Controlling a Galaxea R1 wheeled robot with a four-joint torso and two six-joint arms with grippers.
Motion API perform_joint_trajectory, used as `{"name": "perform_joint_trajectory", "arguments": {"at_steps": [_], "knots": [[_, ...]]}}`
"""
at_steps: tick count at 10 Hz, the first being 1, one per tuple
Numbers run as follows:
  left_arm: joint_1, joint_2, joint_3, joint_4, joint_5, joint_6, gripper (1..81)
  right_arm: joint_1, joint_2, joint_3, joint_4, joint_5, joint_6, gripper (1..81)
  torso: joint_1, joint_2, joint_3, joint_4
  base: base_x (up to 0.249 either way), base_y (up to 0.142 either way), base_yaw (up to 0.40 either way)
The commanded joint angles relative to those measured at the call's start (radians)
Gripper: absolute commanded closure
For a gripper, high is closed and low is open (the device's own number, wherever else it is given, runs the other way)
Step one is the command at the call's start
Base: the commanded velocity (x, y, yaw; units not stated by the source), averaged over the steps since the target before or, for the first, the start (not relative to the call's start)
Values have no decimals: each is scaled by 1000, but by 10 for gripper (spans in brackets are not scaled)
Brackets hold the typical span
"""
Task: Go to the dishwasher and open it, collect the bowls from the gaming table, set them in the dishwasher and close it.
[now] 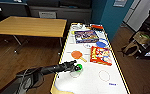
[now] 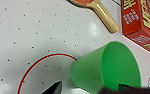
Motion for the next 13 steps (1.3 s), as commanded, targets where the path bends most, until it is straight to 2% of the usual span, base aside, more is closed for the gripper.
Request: {"name": "perform_joint_trajectory", "arguments": {"at_steps": [1,2,3,4,6,9,11,12,13], "knots": [[-144,11,13,18,26,5,10,16,-23,18,-21,-47,-3,811,0,0,-36,0,0,0,0],[-138,14,10,37,26,6,10,18,-23,17,-21,-47,-3,811,0,0,-14,0,0,0,0],[-129,16,18,55,27,12,811,19,-20,15,-21,-49,-3,811,0,0,-22,0,0,0,0],[-127,16,26,58,27,34,811,19,-18,14,-21,-49,-3,811,0,0,-27,0,0,0,0],[-127,10,50,60,27,46,811,21,-17,12,-22,-49,-3,811,0,0,-26,0,0,0,0],[-164,-53,250,60,29,54,811,19,-18,17,-22,-49,-3,811,0,0,-26,0,0,0,0],[-146,-160,410,60,35,71,811,11,-26,18,-22,-49,-3,811,0,0,-26,0,0,0,0],[-105,-223,481,61,37,72,811,8,-27,15,-22,-49,-3,811,0,0,9,0,0,0,0],[-63,-286,539,83,38,78,811,7,-27,12,-22,-49,-3,811,0,0,21,0,0,0,0]]}}
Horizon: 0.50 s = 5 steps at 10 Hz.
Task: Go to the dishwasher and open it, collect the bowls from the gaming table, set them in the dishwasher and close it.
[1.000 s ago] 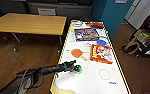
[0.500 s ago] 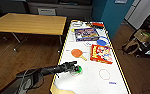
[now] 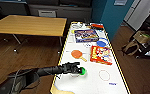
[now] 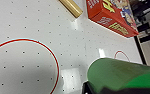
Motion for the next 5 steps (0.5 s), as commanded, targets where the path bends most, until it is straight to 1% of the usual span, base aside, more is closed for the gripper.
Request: {"name": "perform_joint_trajectory", "arguments": {"at_steps": [1,2,3,4,5], "knots": [[-16,-248,281,47,31,27,811,1,-25,13,-19,-50,-3,811,0,0,-3,0,0,0,0],[38,-309,319,60,26,34,811,-4,-25,14,-19,-50,-5,811,0,0,7,0,0,0,0],[102,-398,385,95,23,60,811,-8,-24,11,-24,-48,-5,811,0,0,12,0,0,0,0],[170,-454,431,137,20,62,811,-11,-22,8,-29,-47,-5,811,0,0,10,0,0,0,0],[243,-495,459,180,19,60,811,-13,-21,3,-29,-47,-5,811,0,0,31,0,0,0,0]]}}
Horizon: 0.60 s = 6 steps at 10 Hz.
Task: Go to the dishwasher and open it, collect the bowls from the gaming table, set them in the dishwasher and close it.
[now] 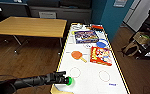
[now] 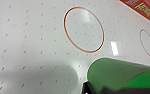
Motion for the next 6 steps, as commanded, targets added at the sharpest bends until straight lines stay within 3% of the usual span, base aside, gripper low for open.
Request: {"name": "perform_joint_trajectory", "arguments": {"at_steps": [1,3,6], "knots": [[161,-198,233,166,-11,32,811,-2,-18,-1,-26,-48,-5,811,0,0,24,0,0,0,0],[265,-247,234,237,-113,29,811,-11,-16,-5,-33,-43,-5,811,0,0,49,0,0,0,0],[357,-253,223,291,-146,29,811,-22,-13,-25,-32,-38,-3,811,0,0,91,0,0,0,0]]}}
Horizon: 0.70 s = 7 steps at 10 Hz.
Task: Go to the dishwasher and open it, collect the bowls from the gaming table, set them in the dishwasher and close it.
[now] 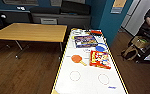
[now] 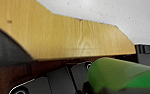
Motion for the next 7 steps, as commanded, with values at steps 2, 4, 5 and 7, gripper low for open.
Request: {"name": "perform_joint_trajectory", "arguments": {"at_steps": [2,4,5,7], "knots": [[58,-37,31,148,-87,7,811,8,-14,-11,-18,-41,-3,811,0,0,47,0,0,0,0],[136,-26,-52,178,-165,7,811,8,-3,-32,-18,-42,-3,811,-1,0,78,0,0,0,0],[179,-15,-113,189,-214,9,811,8,6,-45,-21,-47,-3,811,-1,0,96,0,0,0,0],[259,26,-258,214,-309,10,811,7,22,-69,-24,-50,-3,811,-2,-1,131,0,0,0,0]]}}
